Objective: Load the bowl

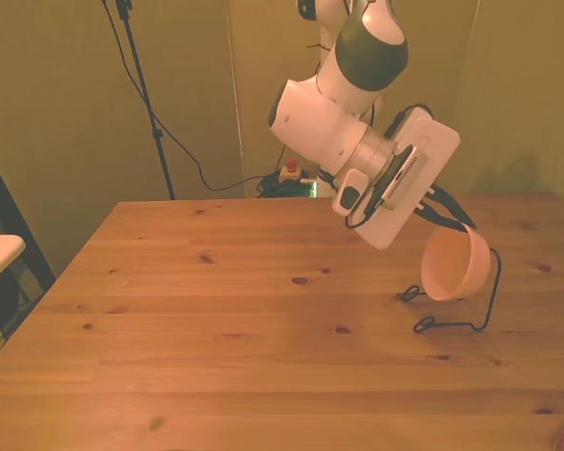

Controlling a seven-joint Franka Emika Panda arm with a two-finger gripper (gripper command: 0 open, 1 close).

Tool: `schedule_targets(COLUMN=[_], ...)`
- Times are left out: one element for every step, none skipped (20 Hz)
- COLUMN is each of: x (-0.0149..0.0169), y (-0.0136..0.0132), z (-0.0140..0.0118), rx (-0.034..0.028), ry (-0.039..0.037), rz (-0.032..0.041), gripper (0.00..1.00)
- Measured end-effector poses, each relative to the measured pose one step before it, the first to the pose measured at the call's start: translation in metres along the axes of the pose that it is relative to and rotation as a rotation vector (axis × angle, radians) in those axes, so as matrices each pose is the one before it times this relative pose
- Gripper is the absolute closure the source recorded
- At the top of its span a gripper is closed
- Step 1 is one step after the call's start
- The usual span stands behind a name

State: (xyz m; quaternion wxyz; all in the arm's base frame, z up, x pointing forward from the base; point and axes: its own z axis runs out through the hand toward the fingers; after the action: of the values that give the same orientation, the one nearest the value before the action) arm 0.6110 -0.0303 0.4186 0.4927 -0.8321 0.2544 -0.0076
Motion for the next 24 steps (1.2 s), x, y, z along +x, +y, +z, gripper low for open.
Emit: schedule_targets(x=[0.00110, 0.00091, 0.00102, 0.00102, 0.00090, 0.00076, 0.00059, 0.00057, 0.00058, 0.00067, 0.00064, 0.00071, 0.00070, 0.00064, 0.00068, 0.00053, 0.00047, 0.00039, 0.00015, 0.00002, 0.00000, 0.00004, 0.00010, 0.00009], y=[0.00158, 0.00148, 0.00163, 0.00161, 0.00171, 0.00150, 0.00107, 0.00101, 0.00102, 0.00125, 0.00141, 0.00165, 0.00171, 0.00163, 0.00166, 0.00125, 0.00101, 0.00063, 0.00012, -0.00002, -0.00003, 0.00005, 0.00024, 0.00023], z=[0.00132, 0.00121, 0.00132, 0.00143, 0.00129, 0.00108, 0.00084, 0.00082, 0.00083, 0.00099, 0.00114, 0.00152, 0.00167, 0.00158, 0.00140, 0.00097, 0.00065, 0.00033, 0.00001, -0.00001, -0.00001, 0.00006, 0.00019, 0.00025], rx=[0.00348, 0.00254, 0.00267, 0.00495, 0.00128, 0.00040, 0.00145, 0.00175, 0.00222, 0.00174, -0.00042, -0.00061, -0.00050, -0.00102, -0.00106, -0.00092, -0.00071, -0.00024, 0.00022, 0.00022, 0.00028, 0.00030, 0.00010, 0.00021], ry=[0.00019, -0.00082, -0.00095, -0.00096, -0.00122, -0.00111, -0.00072, -0.00065, -0.00059, -0.00083, -0.00137, -0.00183, -0.00211, -0.00210, -0.00179, -0.00123, -0.00046, 0.00048, 0.00068, 0.00019, 0.00011, -0.00001, -0.00022, -0.00029], rz=[0.00263, 0.00268, 0.00173, 0.00322, 0.00201, 0.00170, 0.00187, 0.00159, 0.00167, 0.00173, 0.00151, 0.00140, 0.00112, 0.00155, 0.00199, 0.00158, 0.00146, 0.00114, 0.00040, 0.00008, 0.00010, 0.00028, 0.00055, 0.00058], gripper=[1.00, 1.00, 1.00, 1.00, 1.00, 1.00, 1.00, 1.00, 1.00, 1.00, 1.00, 1.00, 1.00, 1.00, 1.00, 1.00, 0.00, 0.00, 0.00, 0.00, 0.00, 0.00, 0.00, 0.00])
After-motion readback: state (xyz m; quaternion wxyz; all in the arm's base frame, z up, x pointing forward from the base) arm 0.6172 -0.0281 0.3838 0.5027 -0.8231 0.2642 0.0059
